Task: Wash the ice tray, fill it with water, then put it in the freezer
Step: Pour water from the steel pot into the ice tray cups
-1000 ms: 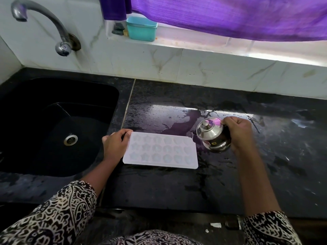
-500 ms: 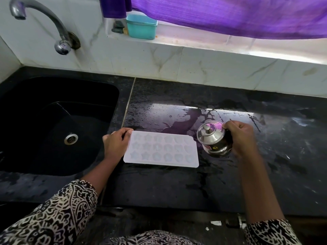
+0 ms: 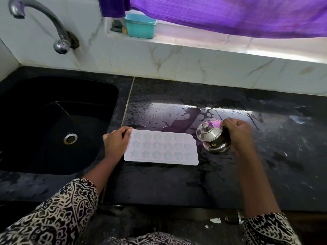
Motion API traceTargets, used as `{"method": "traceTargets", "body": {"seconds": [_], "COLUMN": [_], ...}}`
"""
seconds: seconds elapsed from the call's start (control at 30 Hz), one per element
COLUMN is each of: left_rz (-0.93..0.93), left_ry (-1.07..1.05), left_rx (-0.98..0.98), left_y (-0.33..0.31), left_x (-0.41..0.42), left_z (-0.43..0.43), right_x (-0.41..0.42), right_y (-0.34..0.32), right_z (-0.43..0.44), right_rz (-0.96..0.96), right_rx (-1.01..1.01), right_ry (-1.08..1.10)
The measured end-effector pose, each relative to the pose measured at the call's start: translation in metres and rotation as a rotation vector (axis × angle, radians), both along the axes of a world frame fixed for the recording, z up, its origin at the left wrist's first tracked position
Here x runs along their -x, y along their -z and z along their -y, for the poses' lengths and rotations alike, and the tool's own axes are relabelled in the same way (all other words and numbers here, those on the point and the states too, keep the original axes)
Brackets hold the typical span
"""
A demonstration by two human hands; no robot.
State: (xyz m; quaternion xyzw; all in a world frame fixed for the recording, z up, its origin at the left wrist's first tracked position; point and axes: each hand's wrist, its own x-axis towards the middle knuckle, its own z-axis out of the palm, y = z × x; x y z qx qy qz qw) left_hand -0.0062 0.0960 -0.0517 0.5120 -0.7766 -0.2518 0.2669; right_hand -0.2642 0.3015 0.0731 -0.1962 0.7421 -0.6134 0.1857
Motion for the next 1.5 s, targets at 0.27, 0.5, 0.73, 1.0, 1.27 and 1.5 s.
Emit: {"method": "traceTargets", "body": {"seconds": [0.27, 0.5, 0.73, 1.0, 1.27, 1.5], "left_rz": [0.013, 0.023, 0.025, 0.022, -0.069, -0.119], "left_ry": [0.002, 0.004, 0.001, 0.004, 0.027, 0.008], "left_rx": [0.003, 0.004, 0.0, -0.008, -0.039, -0.019], "left_y": [0.0, 0.001, 0.004, 0.003, 0.004, 0.003], "left_x": [0.0, 0.0, -0.001, -0.001, -0.002, -0.008], "left_z": [0.0, 0.001, 0.003, 0.002, 0.005, 0.001], "right_x": [-0.002, 0.0, -0.003, -0.018, -0.057, -0.081], "right_y": [-0.002, 0.001, 0.007, 0.014, 0.008, 0.008], "right_z": [0.004, -0.003, -0.017, -0.009, 0.038, 0.074], "right_rz": [0.005, 0.026, 0.086, 0.099, 0.117, 0.062], "right_rx": [0.023, 0.037, 0.046, 0.049, 0.042, 0.008], "right_ry": [0.032, 0.033, 0.029, -0.08, -0.239, -0.35]}}
